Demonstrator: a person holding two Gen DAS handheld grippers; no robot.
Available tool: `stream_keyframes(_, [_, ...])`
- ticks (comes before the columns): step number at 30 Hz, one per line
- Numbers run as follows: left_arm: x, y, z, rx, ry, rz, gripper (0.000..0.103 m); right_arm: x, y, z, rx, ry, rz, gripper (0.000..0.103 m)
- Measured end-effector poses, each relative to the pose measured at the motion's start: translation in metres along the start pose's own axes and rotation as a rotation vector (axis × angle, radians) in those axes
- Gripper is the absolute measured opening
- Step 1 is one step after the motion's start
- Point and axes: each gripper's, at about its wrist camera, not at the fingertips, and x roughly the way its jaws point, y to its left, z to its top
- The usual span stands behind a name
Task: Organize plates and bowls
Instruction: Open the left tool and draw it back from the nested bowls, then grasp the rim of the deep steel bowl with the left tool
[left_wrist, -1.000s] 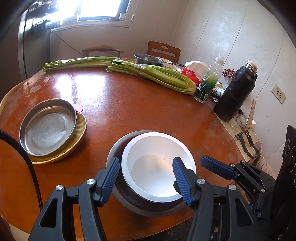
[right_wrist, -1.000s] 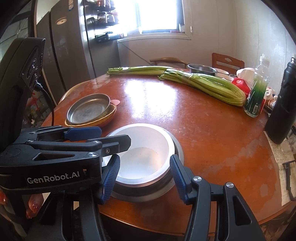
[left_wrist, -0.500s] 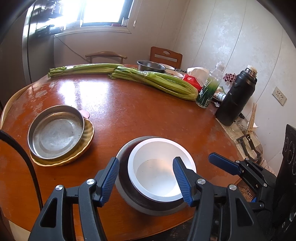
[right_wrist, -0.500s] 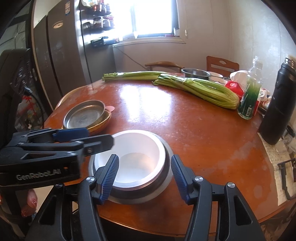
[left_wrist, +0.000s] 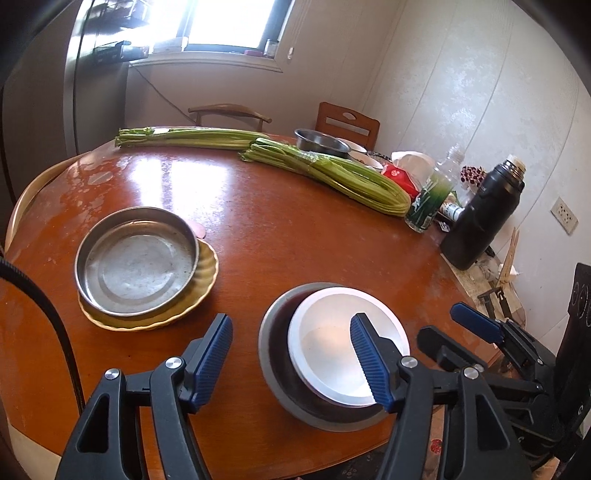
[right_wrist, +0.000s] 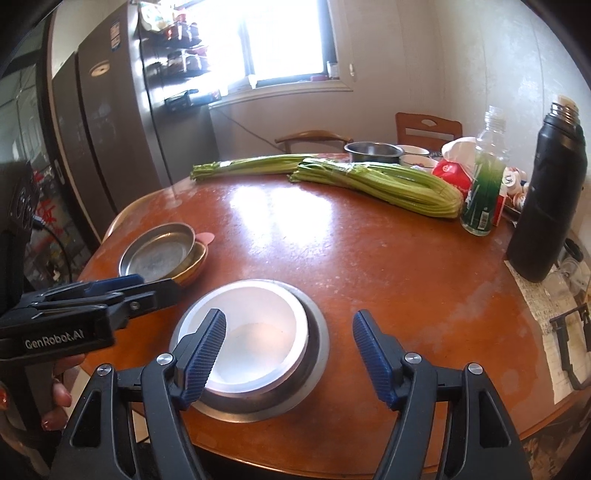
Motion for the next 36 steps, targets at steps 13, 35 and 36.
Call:
stream_keyframes(13, [0.018, 0.017, -0.002, -0.042, 0.049, -0.018, 0.067, 0.02, -0.013, -0.005, 0.079, 0.065, 0.024, 0.073])
stream_keyframes(35, [0.057, 0.015, -0.011, -0.043, 0.136, -0.035, 0.067, 0.051, -0.021, -0.024, 0.168, 0.171, 0.066, 0.073])
stream_keyframes(36, [0.058, 0.017, -0.011, -0.048, 0.138, -0.033, 0.067, 0.053, -0.022, -0.025, 0.172, 0.175, 0.068, 0.074])
